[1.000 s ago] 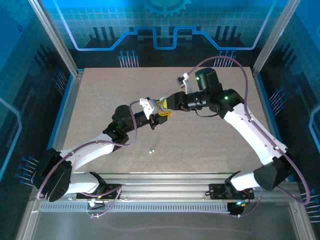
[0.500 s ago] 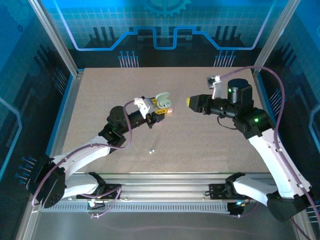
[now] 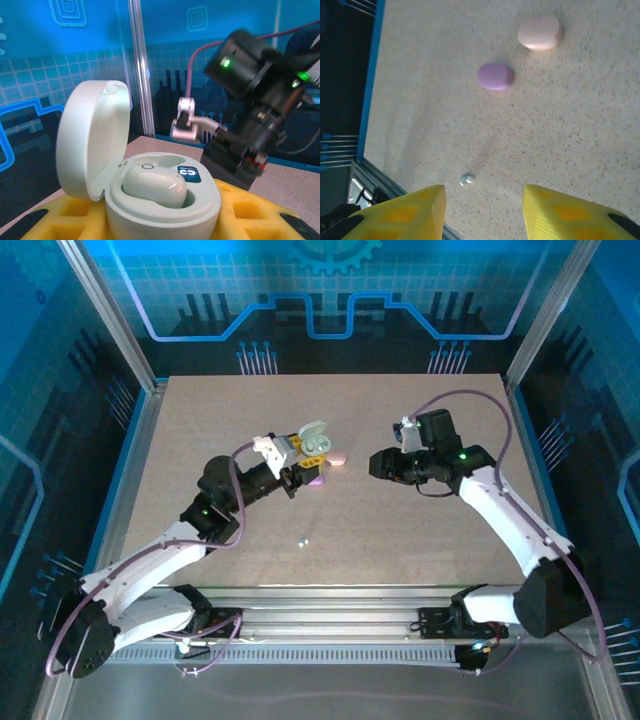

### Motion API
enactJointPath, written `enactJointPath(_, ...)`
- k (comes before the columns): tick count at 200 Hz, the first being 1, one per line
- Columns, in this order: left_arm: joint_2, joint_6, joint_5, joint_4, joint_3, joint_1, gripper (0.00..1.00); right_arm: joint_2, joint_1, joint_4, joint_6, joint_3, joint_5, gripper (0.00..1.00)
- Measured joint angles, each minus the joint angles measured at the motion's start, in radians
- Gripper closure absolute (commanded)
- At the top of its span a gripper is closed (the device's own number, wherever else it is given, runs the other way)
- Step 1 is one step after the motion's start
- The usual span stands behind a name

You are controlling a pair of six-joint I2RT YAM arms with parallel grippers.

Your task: Insert wireless bluetooth earbuds into charging case

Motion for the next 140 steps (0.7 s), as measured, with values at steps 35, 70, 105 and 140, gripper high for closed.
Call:
enactJointPath(35,-0.051,0.020,-0.025,-0.048,0.007,0.000,0.64,0.105,0.032,0.008,-0.001,-0.014,-0.021,0.55)
enactJointPath(70,-0.084,0.027,-0.042,-0.077,0.007,0.000,0.64,0.208,0.099,0.010,-0.011,-0.007,-0.027,0.56)
enactJointPath(105,-0.107,0.040,-0.060,-0.121,0.019,0.000,0.64,0.307,0.172,0.010,-0.028,0.029,-0.027,0.56)
enactJointPath(140,-0.137,0.049,-0.080,-0.159,0.043,0.000,0.64,0.394,0.238,0.010,-0.034,0.077,-0.028,0.57)
